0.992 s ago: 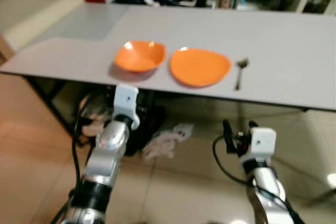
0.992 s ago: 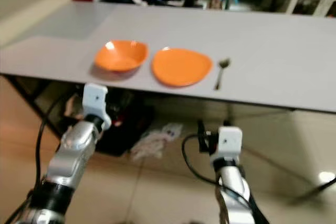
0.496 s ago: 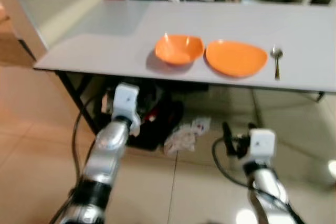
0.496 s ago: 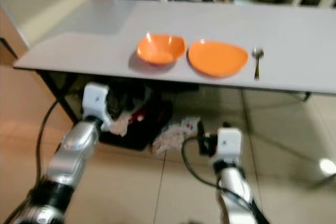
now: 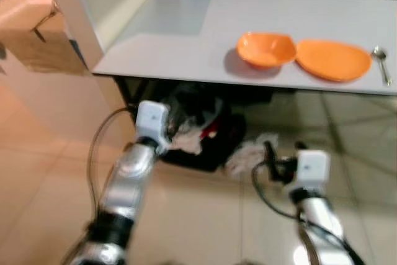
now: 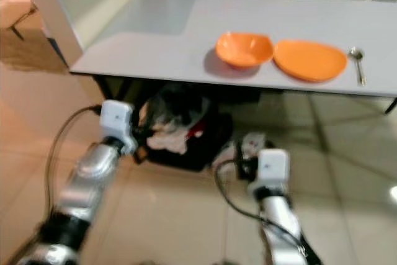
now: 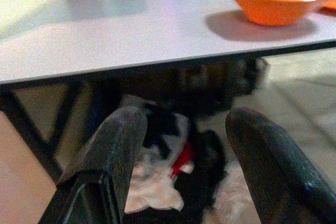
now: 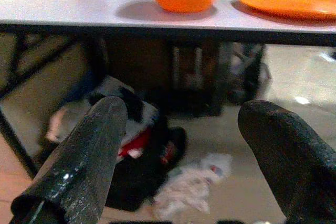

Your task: Setting the table

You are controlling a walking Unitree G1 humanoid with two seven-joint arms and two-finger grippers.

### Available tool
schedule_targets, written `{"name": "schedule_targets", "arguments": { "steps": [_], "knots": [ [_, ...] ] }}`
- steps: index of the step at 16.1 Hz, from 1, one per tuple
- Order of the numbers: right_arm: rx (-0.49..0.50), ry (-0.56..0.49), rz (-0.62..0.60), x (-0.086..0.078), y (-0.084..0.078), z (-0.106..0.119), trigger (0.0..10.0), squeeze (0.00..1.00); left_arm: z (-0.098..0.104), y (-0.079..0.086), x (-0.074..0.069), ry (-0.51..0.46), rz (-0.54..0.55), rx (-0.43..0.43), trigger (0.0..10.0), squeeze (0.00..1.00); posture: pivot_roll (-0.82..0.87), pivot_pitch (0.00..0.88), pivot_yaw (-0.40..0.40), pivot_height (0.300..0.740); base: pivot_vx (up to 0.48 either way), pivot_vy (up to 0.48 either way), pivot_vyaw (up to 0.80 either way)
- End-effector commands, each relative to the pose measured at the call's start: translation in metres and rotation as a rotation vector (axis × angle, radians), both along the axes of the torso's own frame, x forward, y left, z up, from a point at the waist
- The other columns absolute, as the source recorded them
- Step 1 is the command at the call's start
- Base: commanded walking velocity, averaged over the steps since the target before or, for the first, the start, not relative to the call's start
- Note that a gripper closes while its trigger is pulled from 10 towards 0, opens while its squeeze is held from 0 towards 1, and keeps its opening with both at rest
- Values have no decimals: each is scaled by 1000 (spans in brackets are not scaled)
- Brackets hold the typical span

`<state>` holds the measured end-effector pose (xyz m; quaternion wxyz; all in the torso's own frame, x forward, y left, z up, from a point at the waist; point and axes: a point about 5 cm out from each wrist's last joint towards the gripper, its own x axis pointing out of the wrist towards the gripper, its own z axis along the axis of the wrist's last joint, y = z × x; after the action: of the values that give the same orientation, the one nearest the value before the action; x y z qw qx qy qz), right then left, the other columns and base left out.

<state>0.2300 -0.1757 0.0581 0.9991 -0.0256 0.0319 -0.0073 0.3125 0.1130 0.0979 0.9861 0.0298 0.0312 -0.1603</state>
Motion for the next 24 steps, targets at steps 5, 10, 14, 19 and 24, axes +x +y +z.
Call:
{"name": "schedule_targets", "arguments": {
  "steps": [5, 10, 14, 19, 24],
  "knots": [
    [8, -10, 10, 0, 7, 3, 10000, 0, 2, 10, -1, -16, 24, 18, 10000, 0, -73, 0, 40, 731, 0, 480, 0],
    [12, 16, 9, 0, 8, -1, 10000, 0, 2, 12, -3, -31, 20, 37, 10000, 0, -69, 0, 38, 731, 0, 480, -255],
    [5, 0, 16, 3, 8, 1, 10000, 0, 1, 13, -5, -35, 23, 44, 10000, 0, -61, 0, 33, 731, 0, 480, -200],
    [10, -10, 32, 6, 11, 3, 10000, 0, -8, 20, -17, -32, 26, 70, 10000, 0, -50, 0, 32, 731, 0, 480, 0],
    [5, -17, 51, 11, 13, 4, 10000, 0, -1, 22, -16, -82, 61, 86, 10000, 0, -38, 0, 24, 731, 116, 244, 0]
  ]
}}
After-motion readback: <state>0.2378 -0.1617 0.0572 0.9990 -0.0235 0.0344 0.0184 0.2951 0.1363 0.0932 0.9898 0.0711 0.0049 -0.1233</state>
